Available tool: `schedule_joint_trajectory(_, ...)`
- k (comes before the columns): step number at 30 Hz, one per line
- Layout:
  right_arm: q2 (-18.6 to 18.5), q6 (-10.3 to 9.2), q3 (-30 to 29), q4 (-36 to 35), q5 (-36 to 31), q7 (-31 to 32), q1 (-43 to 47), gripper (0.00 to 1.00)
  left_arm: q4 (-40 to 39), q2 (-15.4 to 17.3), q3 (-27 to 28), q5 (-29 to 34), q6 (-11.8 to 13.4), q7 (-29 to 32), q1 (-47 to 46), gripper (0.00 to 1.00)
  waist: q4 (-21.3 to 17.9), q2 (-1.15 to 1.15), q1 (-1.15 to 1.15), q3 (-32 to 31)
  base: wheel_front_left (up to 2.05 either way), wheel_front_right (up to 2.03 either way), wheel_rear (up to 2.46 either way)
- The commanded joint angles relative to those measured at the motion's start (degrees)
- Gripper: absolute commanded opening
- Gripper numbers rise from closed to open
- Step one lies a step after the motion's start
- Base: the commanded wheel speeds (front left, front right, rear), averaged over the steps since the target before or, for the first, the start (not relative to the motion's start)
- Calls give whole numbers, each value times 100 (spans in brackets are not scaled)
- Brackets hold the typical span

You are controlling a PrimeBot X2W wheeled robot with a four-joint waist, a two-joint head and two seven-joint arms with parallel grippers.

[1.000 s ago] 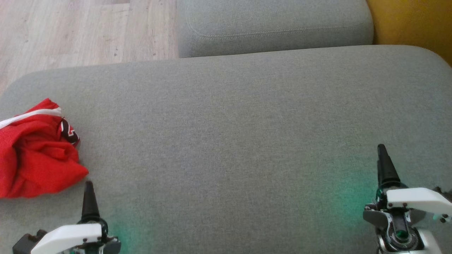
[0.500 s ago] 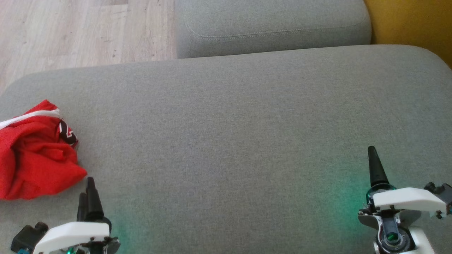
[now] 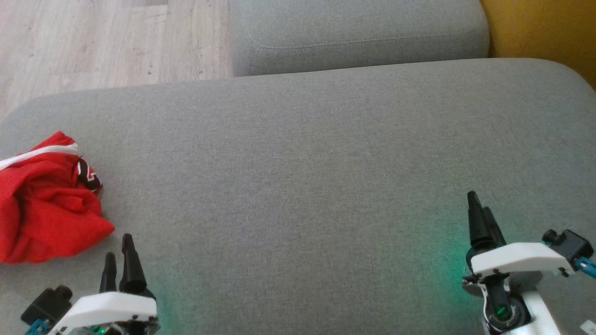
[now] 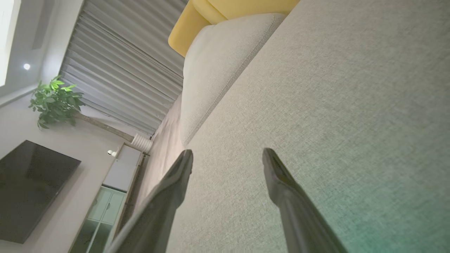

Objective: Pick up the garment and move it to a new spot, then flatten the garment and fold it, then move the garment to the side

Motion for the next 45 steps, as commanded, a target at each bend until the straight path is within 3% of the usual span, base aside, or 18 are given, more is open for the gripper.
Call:
schedule_joint_trajectory(1, -115, -1, 109, -91, -238, -99, -323, 100, -148, 135, 26, 256, 45, -87, -275, 100, 3, 0, 0, 0, 0, 0, 0)
schedule_joint_trajectory(45, -73, -3, 548, 201, -3662, -858, -531, 100, -46, 371, -410, 3414, 511, -853, -274, 100, -91, 0, 0, 45, 0, 0, 0)
